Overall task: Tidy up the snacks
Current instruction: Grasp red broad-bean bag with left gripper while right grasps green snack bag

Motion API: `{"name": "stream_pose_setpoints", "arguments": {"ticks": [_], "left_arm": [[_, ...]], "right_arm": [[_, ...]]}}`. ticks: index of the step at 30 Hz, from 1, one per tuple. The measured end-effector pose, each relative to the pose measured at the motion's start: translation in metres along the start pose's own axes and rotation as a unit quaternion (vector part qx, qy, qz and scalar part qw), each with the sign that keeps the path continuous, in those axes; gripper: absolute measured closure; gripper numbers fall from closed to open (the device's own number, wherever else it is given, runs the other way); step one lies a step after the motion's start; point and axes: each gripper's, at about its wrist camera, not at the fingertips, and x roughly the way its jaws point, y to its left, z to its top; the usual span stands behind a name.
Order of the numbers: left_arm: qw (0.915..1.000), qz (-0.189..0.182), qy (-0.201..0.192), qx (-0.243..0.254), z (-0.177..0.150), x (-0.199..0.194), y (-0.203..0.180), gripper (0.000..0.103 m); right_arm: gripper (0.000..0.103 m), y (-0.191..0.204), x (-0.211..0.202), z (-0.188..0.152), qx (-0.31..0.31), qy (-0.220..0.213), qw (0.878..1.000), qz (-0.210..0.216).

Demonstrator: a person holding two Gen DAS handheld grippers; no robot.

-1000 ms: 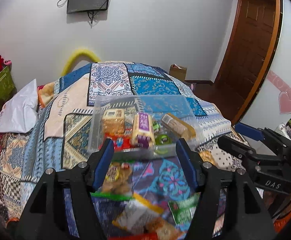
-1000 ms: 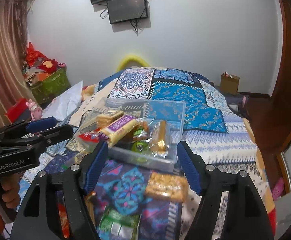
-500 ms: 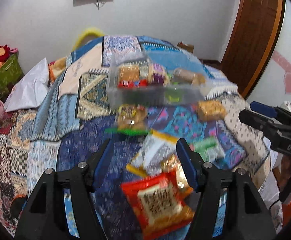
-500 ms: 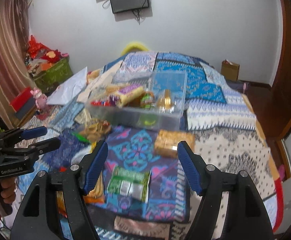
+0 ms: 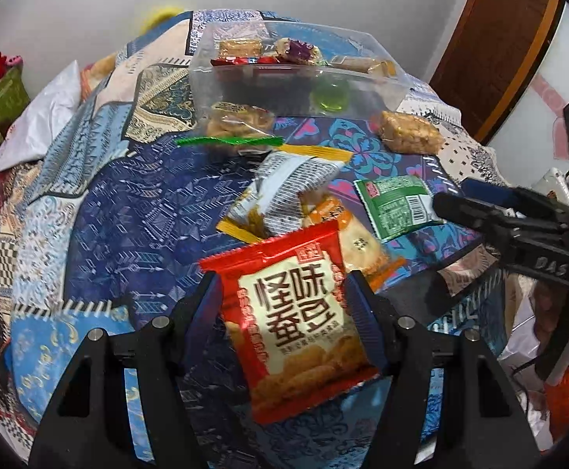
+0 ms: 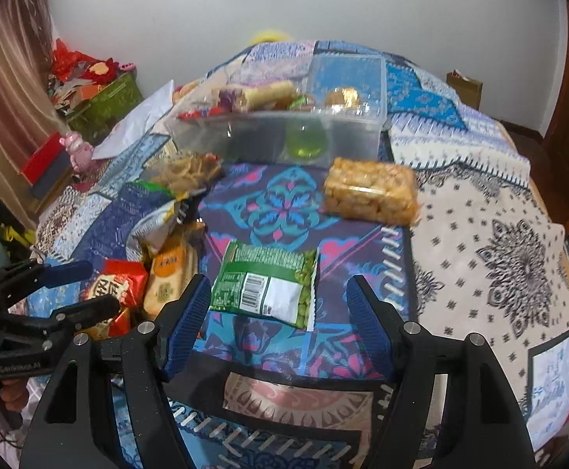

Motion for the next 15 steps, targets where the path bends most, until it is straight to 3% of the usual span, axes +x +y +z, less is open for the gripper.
{"name": "stream_pose_setpoints", "arguments": {"ticks": [6,12,15], "left_arm": [[1.0000,-0.003,0.004,-0.004,0.002,0.010,0.000,0.035],[1.0000,0.001,0.006,-0.005,-0.001,0.020,0.003,0.025],[0.9999,-0.002,0.007,-0.012,-0.001,0.024,0.006,0.022]], "right_arm": [[0.034,0.006,0.017,-0.001,-0.002,0.022,1.000,0.007],[0.034,0.014,0.033,-0.002,-0.015,0.038,0.999,-0.001],[0.026,0.017,0.036,0.000,-0.025,0.044,0.999,0.003]]}}
